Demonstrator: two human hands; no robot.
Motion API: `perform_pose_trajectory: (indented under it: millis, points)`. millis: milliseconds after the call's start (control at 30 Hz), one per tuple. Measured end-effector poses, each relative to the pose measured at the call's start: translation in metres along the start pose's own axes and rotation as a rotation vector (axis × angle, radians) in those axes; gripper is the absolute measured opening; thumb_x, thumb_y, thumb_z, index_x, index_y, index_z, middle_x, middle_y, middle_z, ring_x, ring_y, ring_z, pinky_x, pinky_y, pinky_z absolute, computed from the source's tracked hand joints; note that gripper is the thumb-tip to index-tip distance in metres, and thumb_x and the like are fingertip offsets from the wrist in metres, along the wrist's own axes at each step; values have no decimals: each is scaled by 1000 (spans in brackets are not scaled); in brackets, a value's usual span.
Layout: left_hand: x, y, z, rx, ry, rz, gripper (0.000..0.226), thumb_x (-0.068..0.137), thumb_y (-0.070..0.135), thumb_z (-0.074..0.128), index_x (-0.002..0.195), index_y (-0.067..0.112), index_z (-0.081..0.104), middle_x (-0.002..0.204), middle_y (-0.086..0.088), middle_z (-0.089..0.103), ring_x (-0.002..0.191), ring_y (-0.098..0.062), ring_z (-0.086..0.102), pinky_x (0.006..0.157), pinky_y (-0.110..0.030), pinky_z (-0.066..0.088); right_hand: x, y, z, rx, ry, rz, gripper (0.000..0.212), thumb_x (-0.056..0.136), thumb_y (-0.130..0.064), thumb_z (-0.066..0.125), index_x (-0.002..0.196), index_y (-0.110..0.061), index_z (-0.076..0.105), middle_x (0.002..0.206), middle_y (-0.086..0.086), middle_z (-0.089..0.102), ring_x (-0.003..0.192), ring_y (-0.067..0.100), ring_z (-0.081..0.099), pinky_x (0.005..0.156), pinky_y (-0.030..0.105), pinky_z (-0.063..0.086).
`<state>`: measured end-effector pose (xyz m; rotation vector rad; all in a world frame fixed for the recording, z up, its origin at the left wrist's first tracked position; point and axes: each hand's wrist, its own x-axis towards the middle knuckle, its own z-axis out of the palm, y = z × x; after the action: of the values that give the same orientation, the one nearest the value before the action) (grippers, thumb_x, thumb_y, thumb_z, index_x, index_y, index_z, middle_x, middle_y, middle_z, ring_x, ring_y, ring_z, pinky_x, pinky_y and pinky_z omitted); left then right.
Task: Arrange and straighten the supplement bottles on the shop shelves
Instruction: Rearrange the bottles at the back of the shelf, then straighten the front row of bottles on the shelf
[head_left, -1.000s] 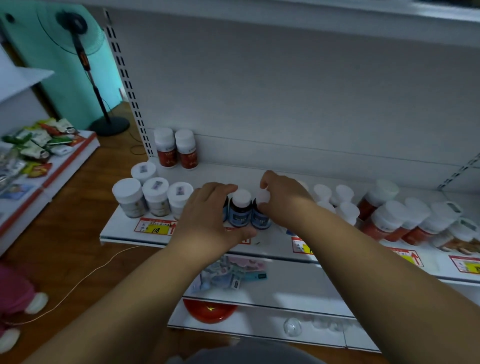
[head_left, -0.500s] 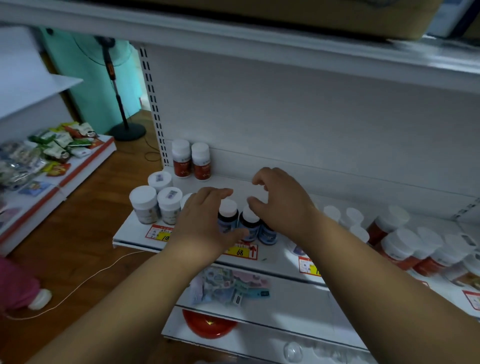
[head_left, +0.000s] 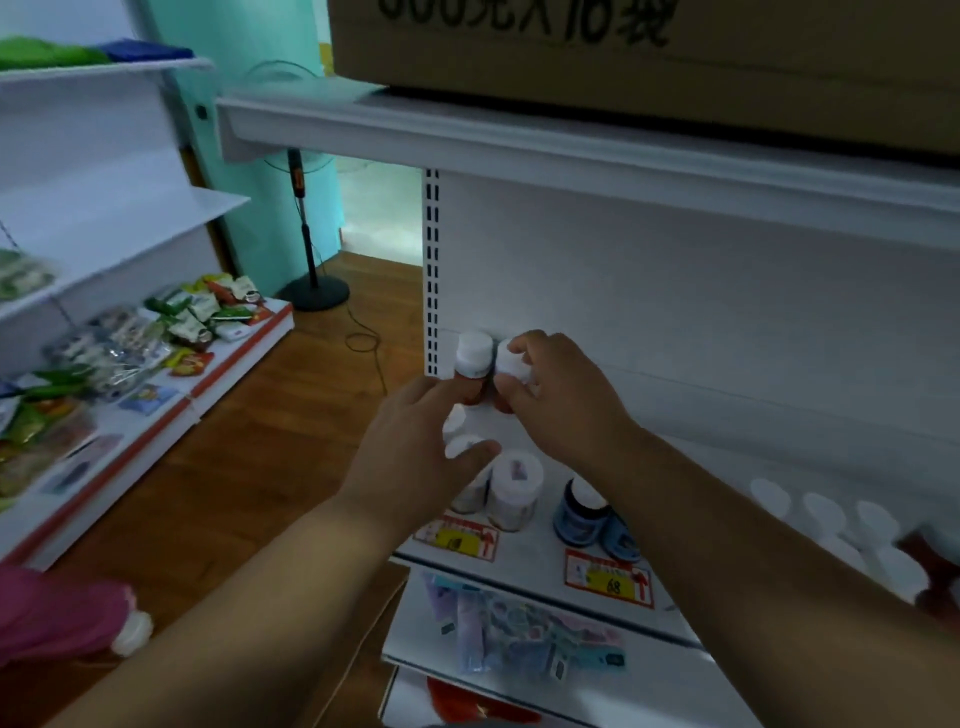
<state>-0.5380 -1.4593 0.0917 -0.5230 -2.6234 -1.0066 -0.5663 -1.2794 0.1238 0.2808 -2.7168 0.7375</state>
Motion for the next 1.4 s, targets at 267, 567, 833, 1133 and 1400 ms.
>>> perform_pose_trajectory:
  millis: [267,567,833,1133,1400]
  points:
    - [50,-46,-10,29,-148,59,56,77,49,70,128,36,49,121,10,54,107,-9,50,90,-28,45,58,20,55,-280,-154,346,46,91,-40,54,133,-21,47,127,14,42,112,31,48,90,41,46]
    - [63,-71,-5,6,-204,129,54,77,51,68,125,39,49,117,14,52,106,-10,50,88,-28,44,67,30,68,-198,-106,427,38,82,-18,64,116,-9,47,115,13,52,103,33,54,83,37,43]
    - [72,-76,-7,-9,-257,109,57,76,54,67,127,39,47,119,15,52,108,-8,50,90,-30,48,76,38,66,-141,-138,459,43,84,-28,62,121,-16,43,108,12,57,96,32,57,79,39,48]
    - [75,-63,-9,-41,-234,89,65,75,60,65,131,36,44,126,10,51,111,-11,50,93,-37,49,61,32,58,121,78,618,59,77,-27,71,127,-13,43,117,8,58,104,28,58,81,36,51]
    - [56,-21,-12,-212,-237,93,100,61,85,41,143,27,36,141,1,43,125,-17,45,101,-35,40,-2,-6,9,752,311,608,56,55,-63,70,90,-20,58,90,1,65,87,19,66,74,38,58]
